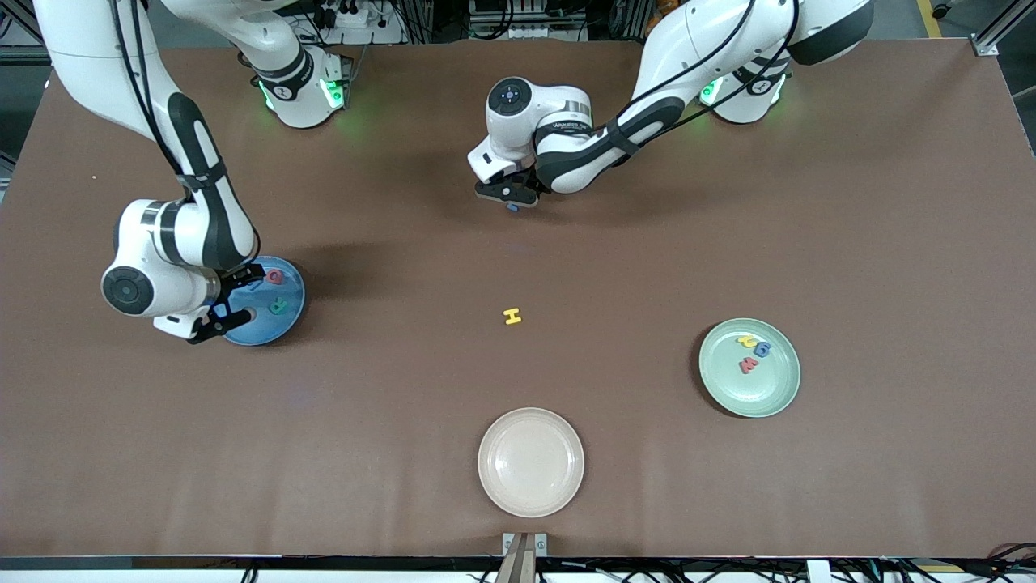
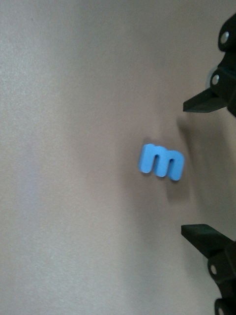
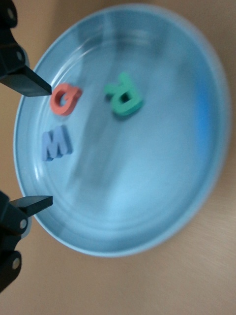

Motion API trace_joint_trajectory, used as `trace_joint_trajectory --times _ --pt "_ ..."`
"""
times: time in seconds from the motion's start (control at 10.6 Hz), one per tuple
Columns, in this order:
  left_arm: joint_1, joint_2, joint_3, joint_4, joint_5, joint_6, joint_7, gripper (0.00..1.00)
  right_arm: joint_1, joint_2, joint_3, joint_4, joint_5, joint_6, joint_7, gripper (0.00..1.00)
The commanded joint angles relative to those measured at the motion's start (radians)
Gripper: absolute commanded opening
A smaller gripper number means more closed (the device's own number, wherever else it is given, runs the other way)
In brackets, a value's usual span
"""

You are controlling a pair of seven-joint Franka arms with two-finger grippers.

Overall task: Sort uppercase to blue plate, lowercase to green plate
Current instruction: 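Grasp the blue m with the left gripper while the right gripper returns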

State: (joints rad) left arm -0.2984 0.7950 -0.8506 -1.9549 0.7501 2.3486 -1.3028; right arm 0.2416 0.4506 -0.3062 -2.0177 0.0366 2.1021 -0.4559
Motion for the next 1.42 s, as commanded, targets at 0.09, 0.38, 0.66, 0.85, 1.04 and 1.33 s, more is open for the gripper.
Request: trace_joint_trajectory --times 0.09,0.38,0.66,0.85,1.04,1.33 --pt "-0.018 0.007 0.013 -0.006 0.08 0.029 -0.026 1.0 0.012 -0.027 0.041 0.192 0.017 -0.238 0.224 0.9" --pt "-0.03 0.023 0.022 -0.016 0.141 0.029 -0.016 0.97 -0.008 -0.082 0.041 0.267 0.017 -0.297 0.25 1.0" --pt "-0.03 0.027 0.027 -0.015 0.155 0.031 -0.009 0.74 -0.01 -0.122 0.045 0.303 0.017 -0.294 0.263 1.0" --pt "-0.025 0.026 0.027 -0.012 0.155 0.031 -0.009 0.52 -0.008 -0.154 0.074 0.303 0.019 -0.291 0.398 1.0" --pt "-0.024 0.026 0.03 -0.01 0.155 0.031 -0.009 0.28 -0.004 -0.182 0.122 0.301 0.02 -0.278 0.483 1.0" --pt "-0.018 0.02 0.045 -0.001 0.155 0.029 -0.007 0.09 0.001 -0.167 0.211 0.266 0.02 -0.104 0.594 1.0"
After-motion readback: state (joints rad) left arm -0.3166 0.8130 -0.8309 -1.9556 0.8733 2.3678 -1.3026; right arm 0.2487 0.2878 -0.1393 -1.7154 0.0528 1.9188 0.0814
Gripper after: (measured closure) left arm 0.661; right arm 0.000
